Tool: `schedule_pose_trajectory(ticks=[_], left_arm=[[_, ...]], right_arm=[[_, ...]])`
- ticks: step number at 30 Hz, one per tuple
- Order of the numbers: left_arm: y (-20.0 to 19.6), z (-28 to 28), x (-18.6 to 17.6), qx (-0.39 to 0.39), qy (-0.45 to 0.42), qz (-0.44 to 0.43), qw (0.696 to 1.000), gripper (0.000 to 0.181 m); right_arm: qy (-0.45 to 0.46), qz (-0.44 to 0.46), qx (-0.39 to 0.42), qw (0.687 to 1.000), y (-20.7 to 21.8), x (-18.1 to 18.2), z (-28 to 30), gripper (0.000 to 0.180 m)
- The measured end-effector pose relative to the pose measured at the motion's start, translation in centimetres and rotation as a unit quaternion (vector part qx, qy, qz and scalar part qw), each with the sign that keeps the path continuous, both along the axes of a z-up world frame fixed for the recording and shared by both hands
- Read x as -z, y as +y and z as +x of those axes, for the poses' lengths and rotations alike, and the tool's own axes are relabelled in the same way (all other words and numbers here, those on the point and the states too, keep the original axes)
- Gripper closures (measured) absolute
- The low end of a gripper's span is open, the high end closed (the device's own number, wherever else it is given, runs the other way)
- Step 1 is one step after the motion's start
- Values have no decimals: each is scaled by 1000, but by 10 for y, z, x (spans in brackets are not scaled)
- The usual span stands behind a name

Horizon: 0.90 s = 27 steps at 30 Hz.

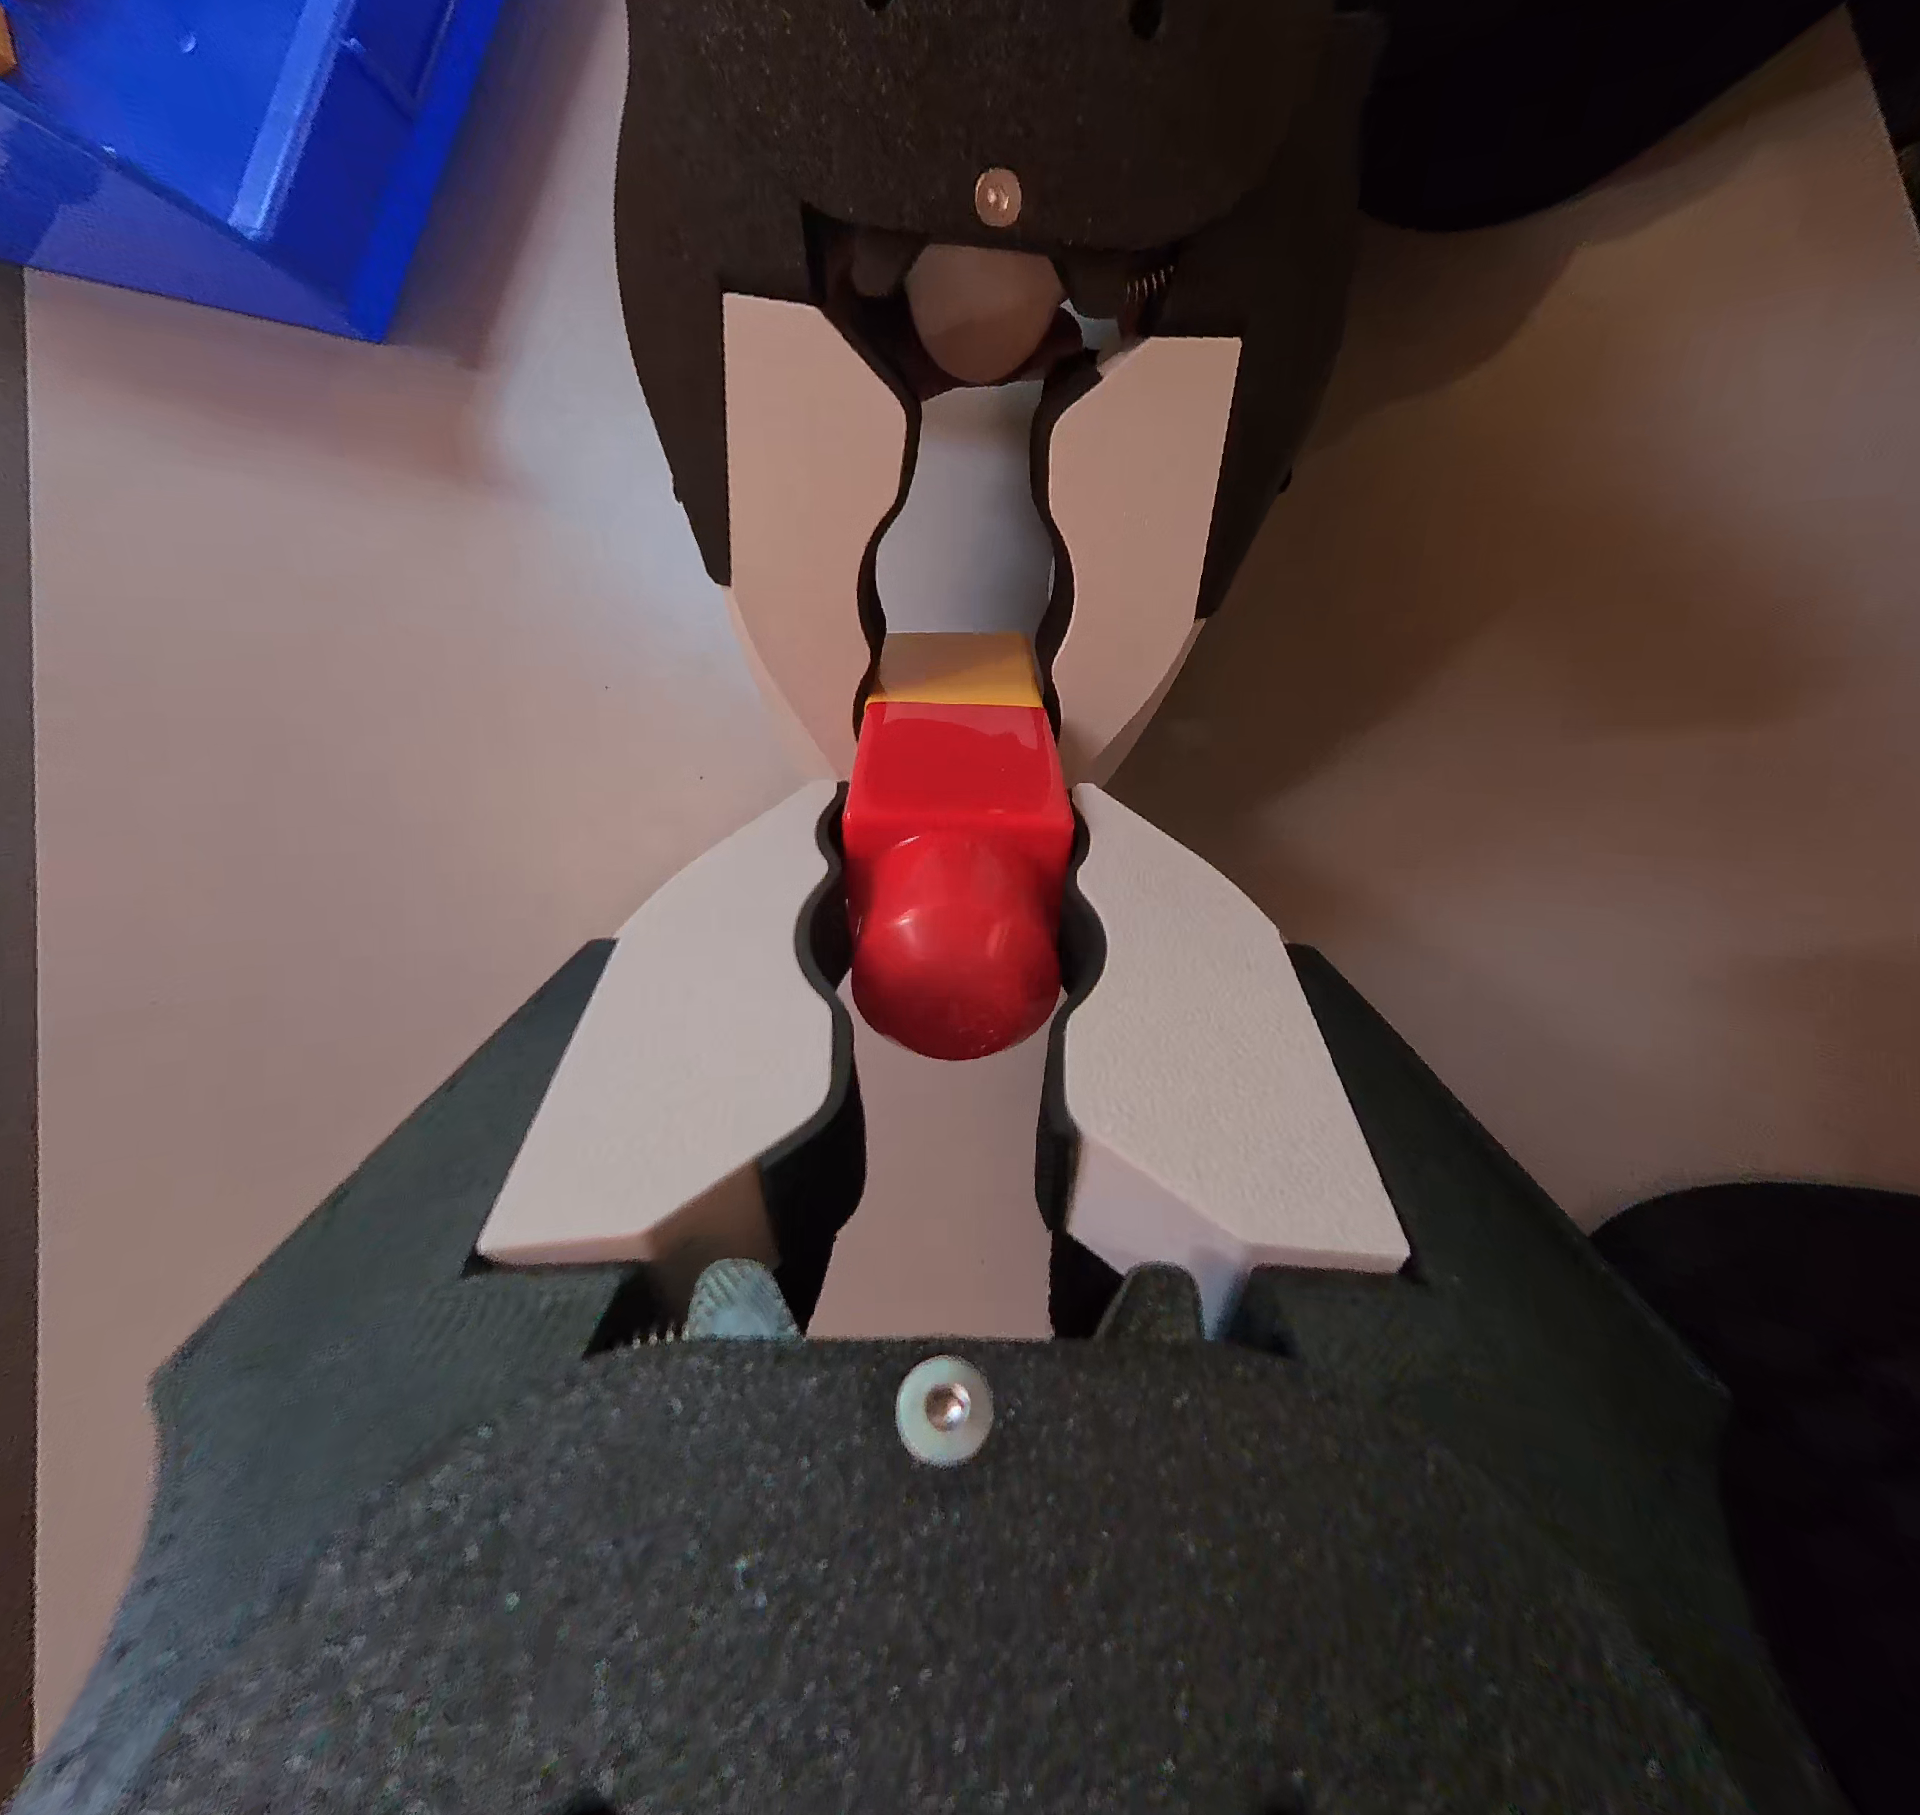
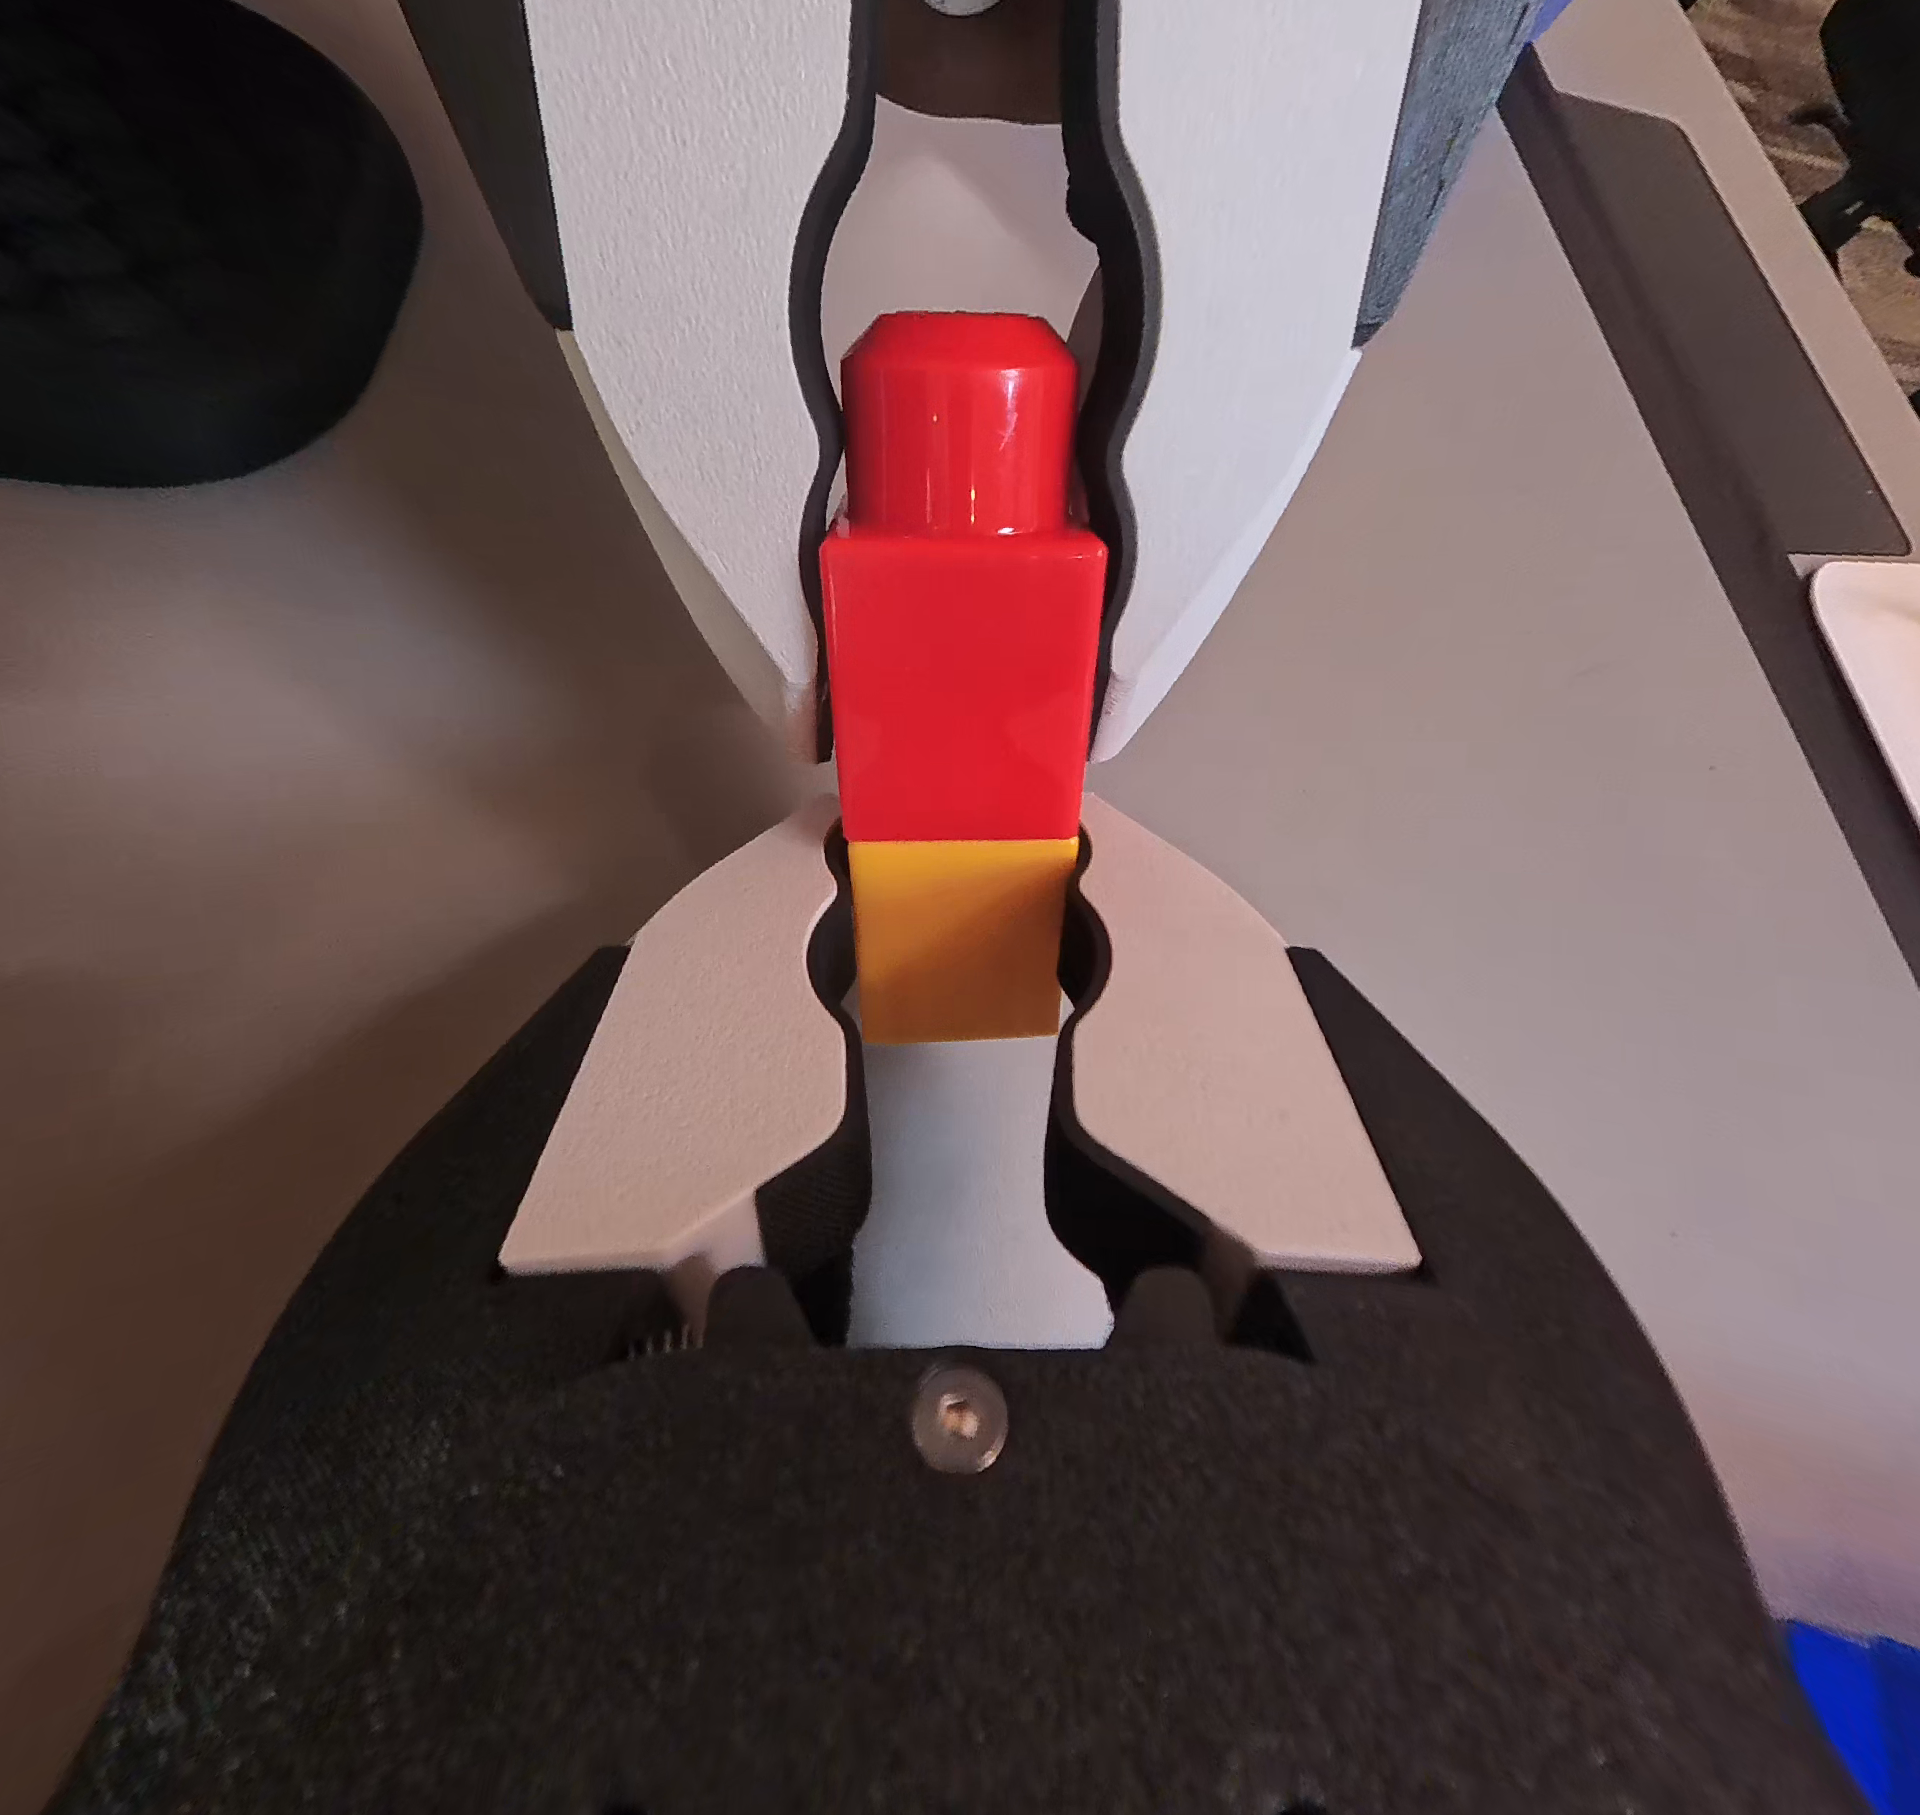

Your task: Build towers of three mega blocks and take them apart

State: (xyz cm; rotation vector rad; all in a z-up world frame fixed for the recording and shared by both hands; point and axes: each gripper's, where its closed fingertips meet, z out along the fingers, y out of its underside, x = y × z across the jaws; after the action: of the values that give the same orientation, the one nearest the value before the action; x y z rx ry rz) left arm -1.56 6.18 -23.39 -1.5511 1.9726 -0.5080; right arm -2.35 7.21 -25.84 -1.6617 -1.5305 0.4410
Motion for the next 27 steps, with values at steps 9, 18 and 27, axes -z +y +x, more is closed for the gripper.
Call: schedule_pose_trajectory(ticks=[9,18,27], left_arm=[[43,-24,-79,-113,-171,0,979,133],[228,-262,-110,-581,-194,12,791,140],[263,-348,18,-728,-8,-71,682,135]], right_arm=[[90,-15,46,995,18,-26,11,143],[192,-3,127,973,48,-59,34,143],[210,-14,129,969,49,-62,37,143]])
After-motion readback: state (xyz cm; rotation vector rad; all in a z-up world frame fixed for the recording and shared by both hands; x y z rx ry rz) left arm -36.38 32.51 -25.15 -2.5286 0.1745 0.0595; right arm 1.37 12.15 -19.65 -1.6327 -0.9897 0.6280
